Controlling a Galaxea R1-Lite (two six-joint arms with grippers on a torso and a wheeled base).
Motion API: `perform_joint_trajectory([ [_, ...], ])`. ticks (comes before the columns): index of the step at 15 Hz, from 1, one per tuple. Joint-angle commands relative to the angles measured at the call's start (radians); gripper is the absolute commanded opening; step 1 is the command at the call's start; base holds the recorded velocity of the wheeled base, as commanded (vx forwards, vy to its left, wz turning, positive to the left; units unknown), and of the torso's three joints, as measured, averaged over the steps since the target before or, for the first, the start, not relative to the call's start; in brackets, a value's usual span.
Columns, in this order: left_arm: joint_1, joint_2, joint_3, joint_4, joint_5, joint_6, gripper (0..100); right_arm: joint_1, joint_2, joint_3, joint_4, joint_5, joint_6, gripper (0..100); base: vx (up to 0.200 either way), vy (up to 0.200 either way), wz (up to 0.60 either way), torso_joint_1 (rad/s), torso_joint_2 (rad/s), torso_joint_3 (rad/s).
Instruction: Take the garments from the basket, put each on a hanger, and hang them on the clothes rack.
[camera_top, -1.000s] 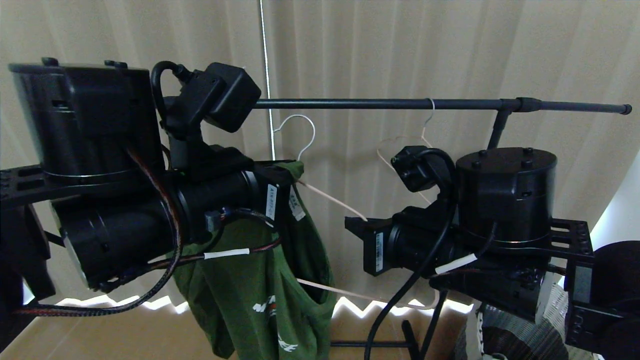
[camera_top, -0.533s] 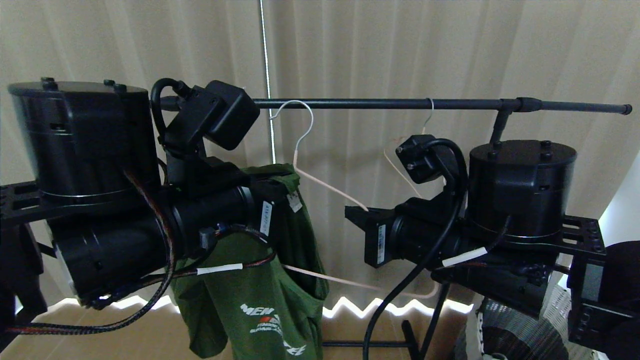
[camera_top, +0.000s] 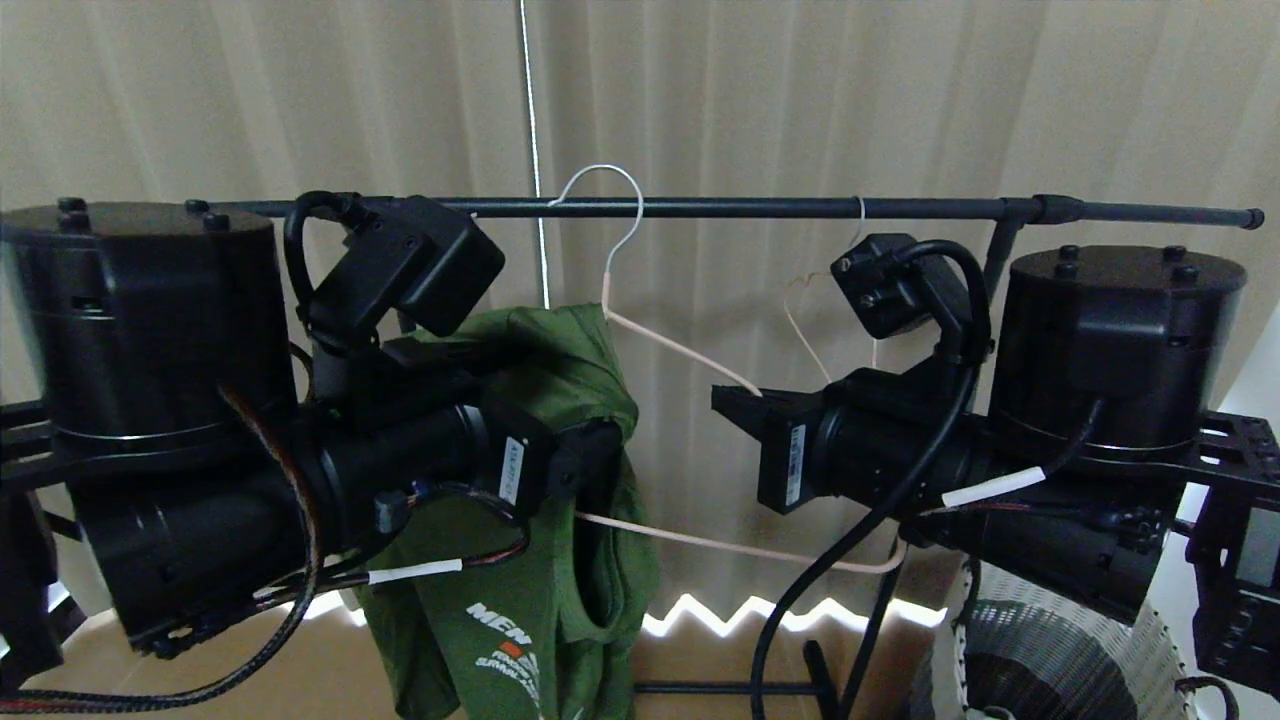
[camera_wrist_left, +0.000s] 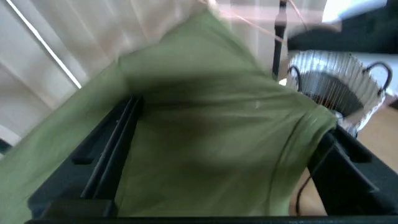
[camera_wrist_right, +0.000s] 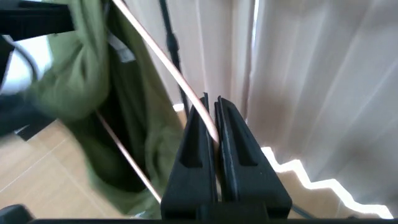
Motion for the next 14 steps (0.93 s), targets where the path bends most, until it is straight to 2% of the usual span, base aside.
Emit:
perform_joint_trajectory([
  [1, 0.000, -0.051, 0.043, 0.001, -0.003, 0.018, 100, -0.023, -0.025, 0.009, -0.003, -0.001, -0.007, 0, 0.000, 0.000, 0.00, 0.000, 0.00, 0.000],
  [4, 0.000, -0.132, 0.114, 0.001, -0.003, 0.026, 100, -0.079, -0.071, 0.026, 0.002, 0.001, -0.022, 0, 0.000, 0.000, 0.00, 0.000, 0.00, 0.000],
  [7, 0.017, -0.152, 0.118, -0.003, -0.002, 0.026, 100, -0.119, -0.094, 0.069, -0.001, 0.001, -0.051, 0, 0.000, 0.000, 0.00, 0.000, 0.00, 0.000],
  [10, 0.058, -0.150, 0.149, -0.060, -0.002, 0.030, 100, -0.136, -0.111, 0.084, 0.002, 0.001, -0.053, 0, 0.000, 0.000, 0.00, 0.000, 0.00, 0.000],
  [14, 0.101, -0.187, 0.183, -0.088, -0.002, 0.052, 100, -0.173, -0.123, 0.118, 0.000, 0.001, -0.123, 0, 0.000, 0.000, 0.00, 0.000, 0.00, 0.000],
])
